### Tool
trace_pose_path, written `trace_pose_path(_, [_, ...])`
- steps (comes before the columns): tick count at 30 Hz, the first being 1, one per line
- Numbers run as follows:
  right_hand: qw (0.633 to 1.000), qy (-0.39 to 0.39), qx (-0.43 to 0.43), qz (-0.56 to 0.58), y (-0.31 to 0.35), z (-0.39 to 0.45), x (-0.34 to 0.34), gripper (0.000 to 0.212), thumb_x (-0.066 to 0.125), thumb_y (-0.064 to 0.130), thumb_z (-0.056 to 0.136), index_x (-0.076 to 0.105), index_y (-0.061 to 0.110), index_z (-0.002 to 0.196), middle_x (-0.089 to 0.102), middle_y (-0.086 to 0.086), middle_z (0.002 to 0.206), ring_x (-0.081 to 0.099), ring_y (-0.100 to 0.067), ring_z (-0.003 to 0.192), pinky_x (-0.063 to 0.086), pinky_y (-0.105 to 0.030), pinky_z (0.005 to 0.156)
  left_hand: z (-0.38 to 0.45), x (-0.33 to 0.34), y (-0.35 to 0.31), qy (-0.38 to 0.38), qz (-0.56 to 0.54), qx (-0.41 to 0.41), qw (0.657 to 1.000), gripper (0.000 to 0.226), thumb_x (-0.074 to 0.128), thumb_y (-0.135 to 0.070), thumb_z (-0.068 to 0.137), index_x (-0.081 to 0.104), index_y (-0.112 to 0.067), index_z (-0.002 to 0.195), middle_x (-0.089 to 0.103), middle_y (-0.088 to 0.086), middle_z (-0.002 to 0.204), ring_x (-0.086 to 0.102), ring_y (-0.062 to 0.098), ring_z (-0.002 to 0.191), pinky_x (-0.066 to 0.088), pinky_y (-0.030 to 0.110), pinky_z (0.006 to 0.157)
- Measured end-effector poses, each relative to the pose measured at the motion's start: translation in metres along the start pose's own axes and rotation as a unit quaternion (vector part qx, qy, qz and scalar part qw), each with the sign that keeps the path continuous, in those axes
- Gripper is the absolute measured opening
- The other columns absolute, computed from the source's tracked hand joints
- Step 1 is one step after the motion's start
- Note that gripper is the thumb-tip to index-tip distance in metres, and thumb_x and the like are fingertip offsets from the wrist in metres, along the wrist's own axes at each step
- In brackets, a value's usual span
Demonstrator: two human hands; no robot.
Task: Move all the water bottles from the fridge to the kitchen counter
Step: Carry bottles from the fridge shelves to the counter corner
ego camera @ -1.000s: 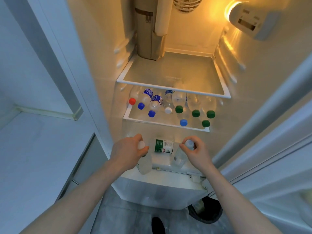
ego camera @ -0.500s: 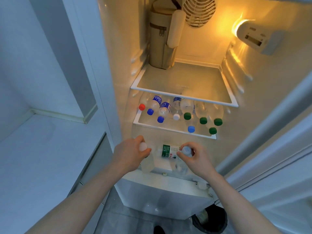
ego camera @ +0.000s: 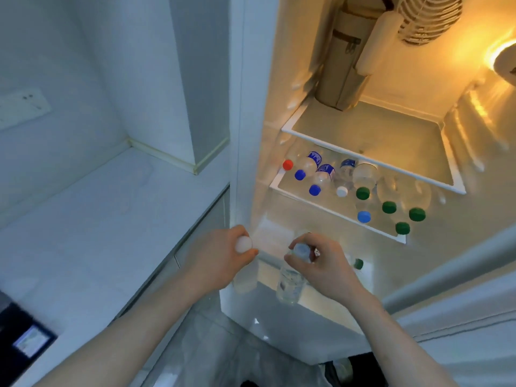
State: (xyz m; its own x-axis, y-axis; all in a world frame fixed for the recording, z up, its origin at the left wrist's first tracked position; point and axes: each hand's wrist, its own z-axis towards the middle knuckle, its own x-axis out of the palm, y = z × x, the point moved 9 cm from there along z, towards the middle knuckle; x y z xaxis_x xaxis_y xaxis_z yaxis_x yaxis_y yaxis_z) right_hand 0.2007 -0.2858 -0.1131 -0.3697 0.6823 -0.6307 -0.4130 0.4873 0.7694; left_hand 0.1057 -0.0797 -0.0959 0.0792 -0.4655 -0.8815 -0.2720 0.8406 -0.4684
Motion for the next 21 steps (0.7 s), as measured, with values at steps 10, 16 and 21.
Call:
trace_pose_path(10, [0.971,0.215,-0.101,0.03,0.034,0.026,0.094,0.017,0.084,0.023,0.076,0.069,0.027,0.083,0.067,0.007,0.083,0.057,-0.015,0.072,0.049,-0.033,0.064,-0.091,0.005,0.061,-0.094,-0.03,-0.219,0.971,0.032,0.056,-0.065,0.087,0.052,-0.033,0.091,0.061,-0.01,0.079,0.059,0.013,0.077,0.052,0.032,0.068])
trace_pose_path(16, [0.92,0.329,-0.208,0.032,0.108,0.0,0.155,0.018,0.083,0.021,0.077,0.065,0.025,0.076,0.06,0.004,0.067,0.045,-0.007,0.058,0.041,-0.03,0.057,-0.186,-0.011,0.097,-0.16,-0.013,-0.333,0.929,0.033,0.056,-0.068,0.087,0.052,-0.036,0.097,0.064,-0.011,0.08,0.06,0.016,0.08,0.048,0.033,0.067])
trace_pose_path(21, [0.875,0.415,-0.247,0.041,0.184,-0.054,0.22,0.017,0.085,0.025,0.074,0.071,0.03,0.083,0.067,0.012,0.076,0.055,-0.005,0.065,0.046,-0.023,0.062,-0.298,-0.034,0.119,-0.227,-0.009,-0.421,0.878,0.035,0.054,-0.068,0.089,0.053,-0.035,0.102,0.065,-0.009,0.086,0.061,0.018,0.084,0.051,0.035,0.072])
